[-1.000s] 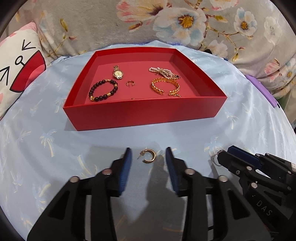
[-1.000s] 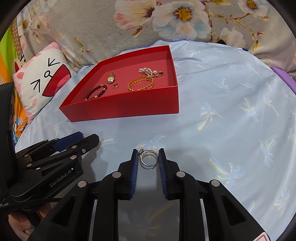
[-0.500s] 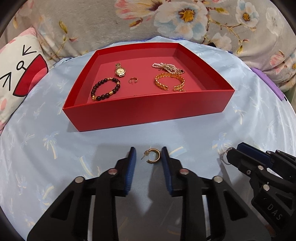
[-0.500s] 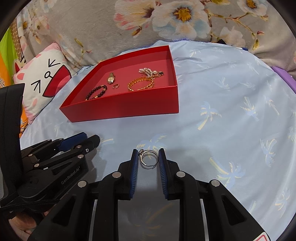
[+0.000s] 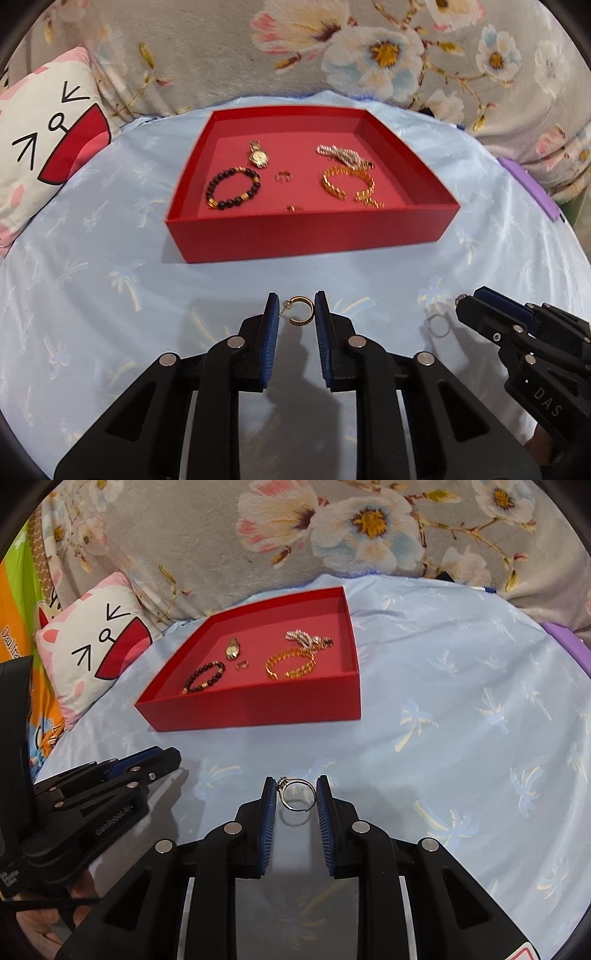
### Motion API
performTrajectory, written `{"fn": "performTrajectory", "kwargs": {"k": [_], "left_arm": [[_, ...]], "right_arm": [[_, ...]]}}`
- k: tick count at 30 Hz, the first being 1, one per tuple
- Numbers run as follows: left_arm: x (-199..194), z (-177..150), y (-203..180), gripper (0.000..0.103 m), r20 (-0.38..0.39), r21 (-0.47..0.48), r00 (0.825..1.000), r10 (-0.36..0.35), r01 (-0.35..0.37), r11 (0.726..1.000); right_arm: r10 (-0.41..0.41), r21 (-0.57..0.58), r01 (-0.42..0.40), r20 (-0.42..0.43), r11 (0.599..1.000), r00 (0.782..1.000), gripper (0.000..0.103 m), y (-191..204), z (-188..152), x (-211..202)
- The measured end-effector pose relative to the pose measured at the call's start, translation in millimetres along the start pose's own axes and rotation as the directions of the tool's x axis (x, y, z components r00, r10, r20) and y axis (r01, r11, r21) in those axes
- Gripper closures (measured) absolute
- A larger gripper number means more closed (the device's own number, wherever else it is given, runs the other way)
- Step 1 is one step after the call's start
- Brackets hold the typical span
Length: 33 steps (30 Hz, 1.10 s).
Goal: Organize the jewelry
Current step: 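Carry the hoop earring and silver ring toward the red box, then lower both items into the red box and open both grippers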
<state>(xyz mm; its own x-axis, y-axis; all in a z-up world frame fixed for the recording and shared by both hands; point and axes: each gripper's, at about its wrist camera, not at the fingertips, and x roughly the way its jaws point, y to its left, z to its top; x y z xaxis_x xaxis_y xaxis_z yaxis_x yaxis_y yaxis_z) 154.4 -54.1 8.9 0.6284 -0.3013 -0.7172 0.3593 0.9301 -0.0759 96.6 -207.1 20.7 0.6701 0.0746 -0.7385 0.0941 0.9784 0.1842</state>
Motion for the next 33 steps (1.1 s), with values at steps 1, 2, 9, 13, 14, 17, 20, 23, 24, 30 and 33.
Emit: {"fn": "performTrajectory", "kwargs": {"k": [1,2,9,13,14,17,20,23,24,30,33], "left_arm": [[-4.1,3.4,3.0,0.084,0.007,-0.009,1.000,-0.007,0.007,1.000],[-9.8,8.5,6.9,0.084,0.016,-0.021,1.000,-0.016,0.017,1.000],[-32.0,59.9,24.0,0.084,0.080,-0.038,0.996,-0.045,0.048,0.998],[-34.2,96.0,28.6,0.084,0.118,-0.027,0.992,-0.054,0.058,0.998],[-33.1,103.0,29.4,0.084,0.125,-0.023,0.991,-0.051,0.054,0.998],[-23.2,128.0,30.1,0.084,0.143,-0.011,0.989,-0.034,0.036,0.999],[-6.9,148.0,30.5,0.084,0.138,-0.010,0.990,-0.036,0.037,0.999],[15.5,163.6,33.6,0.084,0.118,-0.016,0.992,-0.034,0.036,0.999],[24.0,167.8,35.5,0.084,0.108,-0.025,0.994,-0.034,0.037,0.999],[68.7,179.1,46.1,0.084,0.051,-0.044,0.999,-0.011,0.014,0.999],[87.1,179.3,49.0,0.084,0.026,-0.045,1.000,-0.002,0.003,0.999]], "right_arm": [[0.004,-0.006,-0.004,0.009,1.000,1.000,0.082,1.1,3.1,-3.1],[0.009,-0.011,-0.008,0.017,1.000,1.000,0.082,2.7,6.9,-5.9],[0.038,-0.069,-0.032,0.087,0.997,0.995,0.082,16.4,54.3,-21.9],[0.059,-0.094,-0.048,0.118,0.994,0.991,0.082,22.7,92.9,-19.8],[0.060,-0.097,-0.049,0.121,0.994,0.991,0.082,24.2,100.7,-17.6],[0.060,-0.111,-0.046,0.128,0.993,0.990,0.082,30.1,128.6,-4.1],[0.059,-0.119,-0.045,0.115,0.992,0.992,0.082,35.1,154.5,19.7],[0.064,-0.121,-0.053,0.087,0.991,0.994,0.082,38.8,171.5,44.5],[0.067,-0.119,-0.058,0.077,0.991,0.995,0.082,39.6,175.5,53.4],[0.071,-0.098,-0.069,0.018,0.993,0.997,0.082,39.5,186.6,105.8],[0.067,-0.094,-0.067,-0.002,0.993,0.998,0.082,38.7,185.3,123.2]]}}
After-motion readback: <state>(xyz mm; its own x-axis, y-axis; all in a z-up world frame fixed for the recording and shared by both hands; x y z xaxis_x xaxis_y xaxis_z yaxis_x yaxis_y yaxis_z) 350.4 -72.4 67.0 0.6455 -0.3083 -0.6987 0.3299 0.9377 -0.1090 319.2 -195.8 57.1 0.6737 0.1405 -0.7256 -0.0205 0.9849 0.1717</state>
